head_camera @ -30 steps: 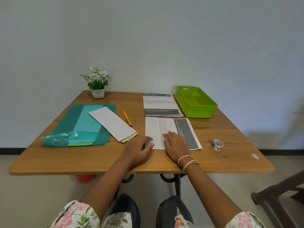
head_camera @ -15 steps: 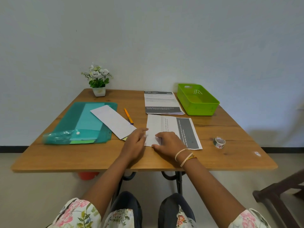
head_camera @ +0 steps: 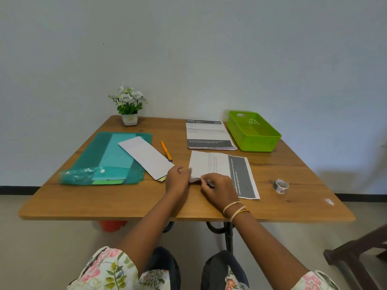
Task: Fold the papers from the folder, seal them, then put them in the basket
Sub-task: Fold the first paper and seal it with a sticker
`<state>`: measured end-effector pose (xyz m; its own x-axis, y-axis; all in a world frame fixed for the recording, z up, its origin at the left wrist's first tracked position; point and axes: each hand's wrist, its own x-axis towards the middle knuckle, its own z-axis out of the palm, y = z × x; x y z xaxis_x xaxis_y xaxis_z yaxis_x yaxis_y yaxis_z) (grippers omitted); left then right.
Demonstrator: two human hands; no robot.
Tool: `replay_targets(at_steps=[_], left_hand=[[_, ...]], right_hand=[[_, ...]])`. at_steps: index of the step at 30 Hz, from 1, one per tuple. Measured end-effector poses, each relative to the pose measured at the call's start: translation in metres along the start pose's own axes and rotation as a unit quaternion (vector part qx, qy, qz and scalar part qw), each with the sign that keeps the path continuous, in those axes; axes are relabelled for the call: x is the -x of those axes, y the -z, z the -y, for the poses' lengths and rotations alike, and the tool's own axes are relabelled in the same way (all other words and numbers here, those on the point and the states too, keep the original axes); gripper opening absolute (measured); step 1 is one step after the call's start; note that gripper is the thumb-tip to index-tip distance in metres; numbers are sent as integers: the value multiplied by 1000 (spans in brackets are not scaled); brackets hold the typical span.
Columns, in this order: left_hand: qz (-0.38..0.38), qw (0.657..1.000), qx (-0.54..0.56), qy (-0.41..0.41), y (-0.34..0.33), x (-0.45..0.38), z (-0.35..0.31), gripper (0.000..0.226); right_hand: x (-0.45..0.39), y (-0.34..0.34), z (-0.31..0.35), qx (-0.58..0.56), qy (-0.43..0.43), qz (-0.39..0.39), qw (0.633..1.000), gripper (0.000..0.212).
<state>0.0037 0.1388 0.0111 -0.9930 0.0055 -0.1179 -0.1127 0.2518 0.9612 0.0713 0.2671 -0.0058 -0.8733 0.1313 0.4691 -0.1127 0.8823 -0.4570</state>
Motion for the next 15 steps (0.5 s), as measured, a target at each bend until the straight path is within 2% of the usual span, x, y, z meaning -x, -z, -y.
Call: replay_targets(at_steps=[4,8,12,15], left_hand=[[0,999,-1,52,3,-13,1,44],[-29,996,48,65,2,-14,5,37],[-57,995,74,29,1,-6,3,34],[-12,993,111,-27,-1,5,3,34]], right_hand=[[2,1,0,-24,6,19,1000,27],[6,2,-2,-5,-20,68,997,47],[4,1,-4,21,-27,104,994,56],[4,-2,-2,58,-16,79,995,51]])
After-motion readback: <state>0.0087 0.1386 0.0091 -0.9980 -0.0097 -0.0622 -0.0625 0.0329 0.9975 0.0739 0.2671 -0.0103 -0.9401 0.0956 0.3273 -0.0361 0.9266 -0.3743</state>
